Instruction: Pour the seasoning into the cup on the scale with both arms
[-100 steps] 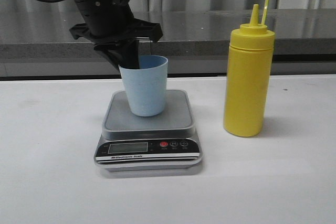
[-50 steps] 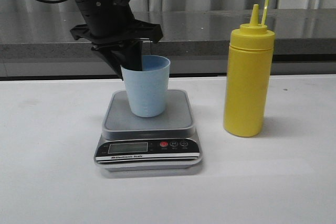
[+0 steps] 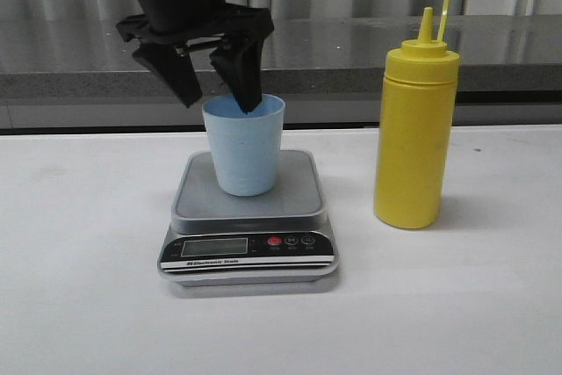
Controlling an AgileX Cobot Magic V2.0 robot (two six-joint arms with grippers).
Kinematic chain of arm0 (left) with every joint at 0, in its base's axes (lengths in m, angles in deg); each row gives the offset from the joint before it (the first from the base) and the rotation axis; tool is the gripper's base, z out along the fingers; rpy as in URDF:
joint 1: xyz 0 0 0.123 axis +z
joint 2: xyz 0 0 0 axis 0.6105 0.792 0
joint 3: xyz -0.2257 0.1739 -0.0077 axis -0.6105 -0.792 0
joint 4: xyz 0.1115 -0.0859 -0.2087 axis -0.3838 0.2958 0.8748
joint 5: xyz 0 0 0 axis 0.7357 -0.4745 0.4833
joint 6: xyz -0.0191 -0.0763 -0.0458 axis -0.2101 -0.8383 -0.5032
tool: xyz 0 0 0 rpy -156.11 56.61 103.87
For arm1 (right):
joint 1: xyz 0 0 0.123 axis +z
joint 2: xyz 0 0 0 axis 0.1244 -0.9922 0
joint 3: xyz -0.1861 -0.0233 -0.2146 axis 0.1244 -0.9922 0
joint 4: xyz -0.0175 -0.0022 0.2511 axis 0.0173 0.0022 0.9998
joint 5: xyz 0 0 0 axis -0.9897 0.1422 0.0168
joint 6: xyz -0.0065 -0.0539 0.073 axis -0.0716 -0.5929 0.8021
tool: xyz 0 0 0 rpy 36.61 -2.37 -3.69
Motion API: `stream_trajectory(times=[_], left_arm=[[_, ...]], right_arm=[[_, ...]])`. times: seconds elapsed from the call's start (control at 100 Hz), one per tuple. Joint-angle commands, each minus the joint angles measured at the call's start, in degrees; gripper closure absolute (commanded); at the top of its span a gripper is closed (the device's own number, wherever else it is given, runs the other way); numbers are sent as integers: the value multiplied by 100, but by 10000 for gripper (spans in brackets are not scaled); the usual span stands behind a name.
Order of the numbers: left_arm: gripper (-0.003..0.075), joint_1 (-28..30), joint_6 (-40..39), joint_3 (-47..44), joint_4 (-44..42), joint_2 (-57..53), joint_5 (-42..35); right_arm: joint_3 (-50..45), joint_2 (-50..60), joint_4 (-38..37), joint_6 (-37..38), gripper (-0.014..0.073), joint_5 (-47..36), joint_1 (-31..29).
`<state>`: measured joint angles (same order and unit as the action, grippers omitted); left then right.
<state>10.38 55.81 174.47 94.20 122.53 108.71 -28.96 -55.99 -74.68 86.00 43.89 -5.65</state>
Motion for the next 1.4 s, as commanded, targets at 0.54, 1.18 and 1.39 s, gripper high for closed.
stream_trajectory(times=[0.54,1.18,1.39], left_arm=[[176,1393,-58,-2507,81,-3527,-2443],[176,1487,-58,-6978,94,-7696,-5387],[176,1487,-58,-7655,94,-8795,-5178]], right_arm=[[123,110,0,-33,661,-448,-35],[123,110,0,-33,661,-443,-35],[123,110,0,-33,661,-443,-35]])
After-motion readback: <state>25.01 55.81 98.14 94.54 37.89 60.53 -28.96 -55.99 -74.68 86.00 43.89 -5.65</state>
